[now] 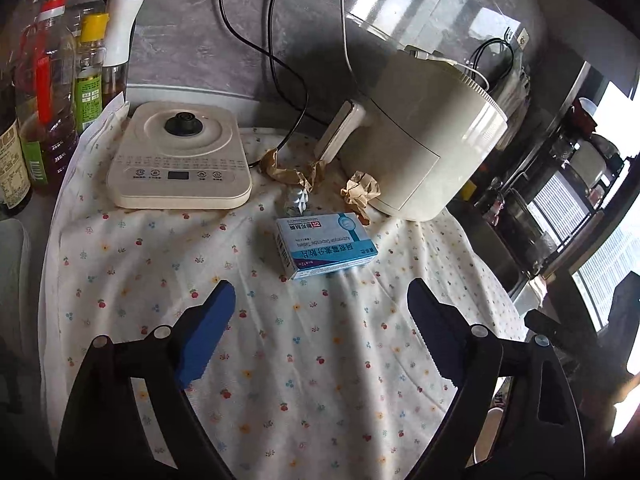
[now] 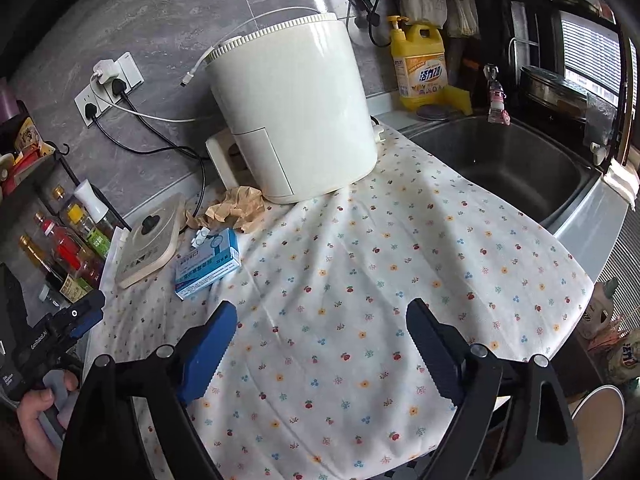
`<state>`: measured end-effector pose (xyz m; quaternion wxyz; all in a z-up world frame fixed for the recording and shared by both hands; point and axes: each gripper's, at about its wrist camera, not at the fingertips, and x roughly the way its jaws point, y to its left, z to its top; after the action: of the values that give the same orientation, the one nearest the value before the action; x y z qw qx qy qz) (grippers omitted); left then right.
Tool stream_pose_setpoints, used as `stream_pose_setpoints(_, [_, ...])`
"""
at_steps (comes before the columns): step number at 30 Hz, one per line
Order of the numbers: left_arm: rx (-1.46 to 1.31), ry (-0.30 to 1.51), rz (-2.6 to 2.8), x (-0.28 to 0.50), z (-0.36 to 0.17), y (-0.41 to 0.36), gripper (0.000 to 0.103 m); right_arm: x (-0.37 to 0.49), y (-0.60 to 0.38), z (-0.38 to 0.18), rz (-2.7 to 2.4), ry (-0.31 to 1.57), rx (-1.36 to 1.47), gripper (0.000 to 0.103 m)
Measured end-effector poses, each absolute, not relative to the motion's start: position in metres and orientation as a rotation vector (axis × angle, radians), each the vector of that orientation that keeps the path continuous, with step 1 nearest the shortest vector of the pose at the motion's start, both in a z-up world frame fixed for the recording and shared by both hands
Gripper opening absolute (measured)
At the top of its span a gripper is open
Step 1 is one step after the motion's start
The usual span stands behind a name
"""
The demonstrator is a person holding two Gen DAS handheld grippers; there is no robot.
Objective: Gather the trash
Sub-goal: 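Bring both tools back to the counter, then grasp the blue-and-white medicine box with the left tool and lift it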
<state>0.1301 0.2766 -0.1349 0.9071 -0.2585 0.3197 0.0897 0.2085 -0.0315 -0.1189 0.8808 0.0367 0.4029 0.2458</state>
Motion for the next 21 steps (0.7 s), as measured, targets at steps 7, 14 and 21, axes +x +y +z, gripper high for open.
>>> stream_pose_setpoints(7, [-0.516, 0.692, 0.133, 0.168, -0.155, 0.289, 0.081, 0.21, -0.039, -0.128, 0.44, 0.868, 0.067, 0.084])
stream_pose_setpoints(14, [-0.475, 0.731, 0.065, 0.217, -0.17, 0.3, 0.081, 0.21, -0.052, -0.125, 0.374, 0.876, 0.088, 0.084])
stream_pose_setpoints(21, [-0.471, 0.758, 0.043, 0.263, -0.177, 0.3, 0.081, 0.217, -0.069, -0.123, 0.361, 0.876, 0.076, 0.084])
